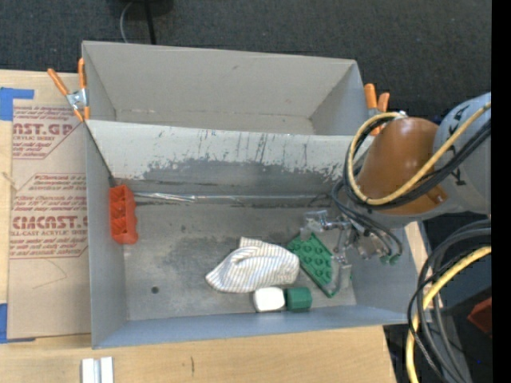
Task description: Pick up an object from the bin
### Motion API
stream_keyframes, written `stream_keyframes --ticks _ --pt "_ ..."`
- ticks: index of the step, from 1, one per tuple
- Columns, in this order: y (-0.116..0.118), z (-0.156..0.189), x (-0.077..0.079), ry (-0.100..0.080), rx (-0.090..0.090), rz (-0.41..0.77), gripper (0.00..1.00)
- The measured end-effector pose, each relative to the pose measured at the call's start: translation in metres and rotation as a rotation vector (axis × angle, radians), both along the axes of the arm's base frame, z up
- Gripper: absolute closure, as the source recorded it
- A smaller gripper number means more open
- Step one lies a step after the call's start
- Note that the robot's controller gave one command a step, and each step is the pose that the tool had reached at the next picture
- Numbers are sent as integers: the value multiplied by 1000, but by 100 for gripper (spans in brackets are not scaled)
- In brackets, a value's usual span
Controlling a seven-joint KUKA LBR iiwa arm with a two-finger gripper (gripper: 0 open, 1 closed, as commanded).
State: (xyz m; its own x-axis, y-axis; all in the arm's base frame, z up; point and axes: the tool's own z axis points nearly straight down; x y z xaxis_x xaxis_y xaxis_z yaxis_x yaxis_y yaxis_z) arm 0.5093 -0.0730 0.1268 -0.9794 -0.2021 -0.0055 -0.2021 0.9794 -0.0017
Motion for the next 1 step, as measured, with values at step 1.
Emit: stream_keyframes --ticks 1 --pt "10 -47 13 -4 3 -83 0"
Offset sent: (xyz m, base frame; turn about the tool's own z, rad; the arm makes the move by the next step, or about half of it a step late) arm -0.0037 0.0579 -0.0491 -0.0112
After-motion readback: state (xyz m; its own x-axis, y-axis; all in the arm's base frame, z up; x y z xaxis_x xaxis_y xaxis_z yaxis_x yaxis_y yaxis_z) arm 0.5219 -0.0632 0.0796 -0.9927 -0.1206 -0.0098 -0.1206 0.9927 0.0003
